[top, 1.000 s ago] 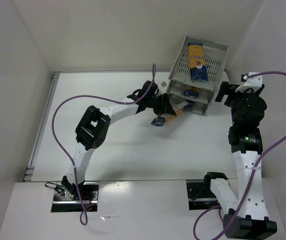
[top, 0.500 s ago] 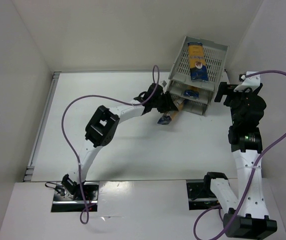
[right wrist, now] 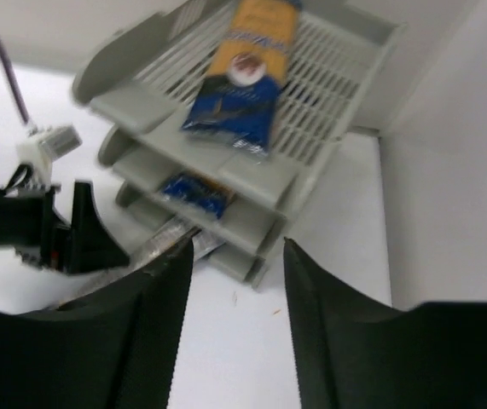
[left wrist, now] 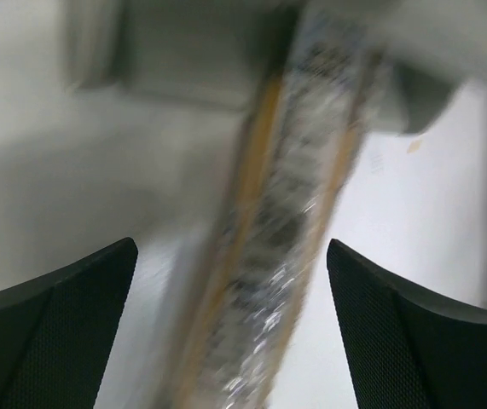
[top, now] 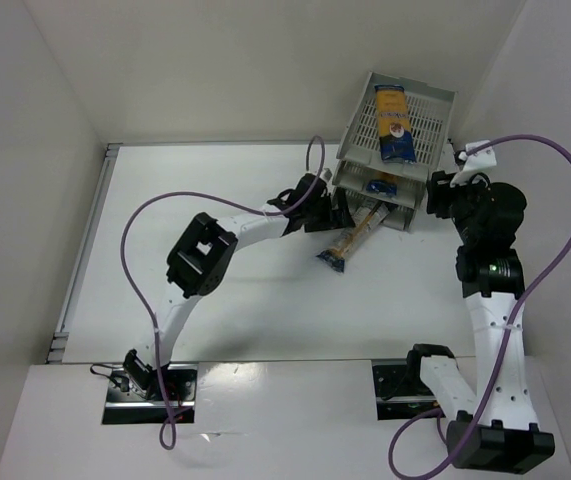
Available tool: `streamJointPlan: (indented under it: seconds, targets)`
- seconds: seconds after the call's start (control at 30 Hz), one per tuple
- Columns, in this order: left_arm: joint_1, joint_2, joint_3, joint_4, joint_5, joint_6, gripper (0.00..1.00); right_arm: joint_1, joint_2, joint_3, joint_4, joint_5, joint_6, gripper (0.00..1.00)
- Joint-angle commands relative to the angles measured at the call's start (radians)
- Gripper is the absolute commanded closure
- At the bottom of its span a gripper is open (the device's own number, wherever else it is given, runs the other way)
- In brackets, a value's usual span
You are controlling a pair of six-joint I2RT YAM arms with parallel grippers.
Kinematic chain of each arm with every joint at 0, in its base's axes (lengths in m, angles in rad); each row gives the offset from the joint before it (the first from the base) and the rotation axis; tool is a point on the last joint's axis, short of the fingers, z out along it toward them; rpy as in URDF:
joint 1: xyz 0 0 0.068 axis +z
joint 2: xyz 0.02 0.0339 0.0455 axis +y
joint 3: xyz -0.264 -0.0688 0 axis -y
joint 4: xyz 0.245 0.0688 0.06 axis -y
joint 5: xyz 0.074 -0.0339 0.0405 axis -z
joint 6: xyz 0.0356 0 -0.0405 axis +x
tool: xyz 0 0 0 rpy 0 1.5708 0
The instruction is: Place and organize the pasta boxes and bags onto the shelf
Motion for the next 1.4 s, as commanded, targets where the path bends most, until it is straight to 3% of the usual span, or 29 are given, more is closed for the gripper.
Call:
streamJointPlan:
  seconds: [0.0,0.07,0.1,0.2,0.33,0.47,0.63,0.8,1.13,1.37]
  targets:
    - [0.027,-0.144,-0.074,-0.100,-0.110,0.119,0.00,-0.005,0.069,0.077,-0.201,-0.201,-0.056,0.50]
    - [0.055,-0.226,-0.122,-0.181,-0.172,0.149,0.00,0.006,0.147,0.091,-0.324,-0.258,-0.094,0.63]
    - [0.073,-0.256,-0.149,-0.204,-0.191,0.184,0.00,0.022,0.166,0.091,-0.343,-0.269,-0.094,0.77]
    - [0.152,-0.384,-0.269,-0.294,-0.280,0.234,0.00,0.127,0.194,0.057,-0.364,-0.248,-0.145,1.00]
    - [0.233,-0.554,-0.448,-0.327,-0.401,0.355,0.00,0.275,0.279,0.018,-0.374,-0.220,-0.179,1.00]
    - [0.276,-0.660,-0.625,-0.293,-0.519,0.395,0.00,0.534,0.401,0.018,-0.360,-0.128,-0.240,1.00]
    - [0.276,-0.759,-0.740,-0.273,-0.538,0.419,0.00,0.720,0.574,0.018,-0.271,-0.036,-0.292,1.00]
    - [0.276,-0.790,-0.792,-0.252,-0.608,0.453,0.00,0.721,0.680,-0.016,-0.164,0.019,-0.303,1.00]
    - [0.305,-0.772,-0.792,-0.233,-0.563,0.404,0.00,0.701,0.827,-0.028,-0.110,0.117,-0.338,1.00]
    - [0.363,-0.728,-0.774,-0.223,-0.507,0.384,0.00,0.549,0.872,-0.042,0.019,0.242,-0.309,1.00]
